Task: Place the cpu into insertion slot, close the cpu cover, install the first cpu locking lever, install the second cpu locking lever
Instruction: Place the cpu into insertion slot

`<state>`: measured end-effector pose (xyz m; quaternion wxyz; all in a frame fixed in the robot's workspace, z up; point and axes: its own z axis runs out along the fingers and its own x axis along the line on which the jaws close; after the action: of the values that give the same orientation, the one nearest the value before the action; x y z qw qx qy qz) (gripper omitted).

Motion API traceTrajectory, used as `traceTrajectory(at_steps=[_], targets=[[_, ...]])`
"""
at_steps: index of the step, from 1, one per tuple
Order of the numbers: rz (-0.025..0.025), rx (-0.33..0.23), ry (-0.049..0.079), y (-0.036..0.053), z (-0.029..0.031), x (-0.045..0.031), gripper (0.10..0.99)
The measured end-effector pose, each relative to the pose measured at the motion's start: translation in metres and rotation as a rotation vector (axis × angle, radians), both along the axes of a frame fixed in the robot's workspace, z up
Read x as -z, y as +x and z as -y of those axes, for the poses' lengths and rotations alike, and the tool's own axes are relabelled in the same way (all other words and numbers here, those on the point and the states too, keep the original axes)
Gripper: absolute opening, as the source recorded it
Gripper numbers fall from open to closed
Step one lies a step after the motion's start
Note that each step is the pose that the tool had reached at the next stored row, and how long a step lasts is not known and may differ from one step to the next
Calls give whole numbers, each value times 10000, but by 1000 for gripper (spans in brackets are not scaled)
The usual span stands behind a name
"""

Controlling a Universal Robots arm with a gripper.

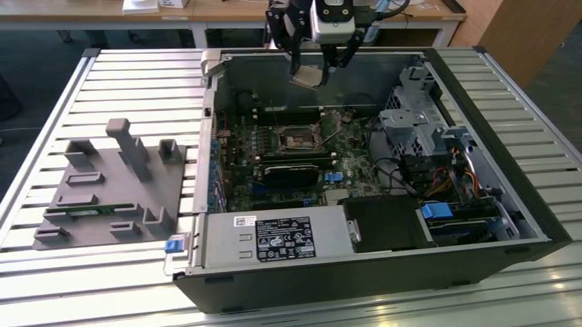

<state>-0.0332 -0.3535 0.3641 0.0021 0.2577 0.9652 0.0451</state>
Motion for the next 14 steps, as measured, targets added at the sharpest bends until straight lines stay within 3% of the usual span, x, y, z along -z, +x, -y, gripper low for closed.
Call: traceTrajectory(at_steps=[14], targets=[[-1, 392, 0, 0, 0, 0, 541]])
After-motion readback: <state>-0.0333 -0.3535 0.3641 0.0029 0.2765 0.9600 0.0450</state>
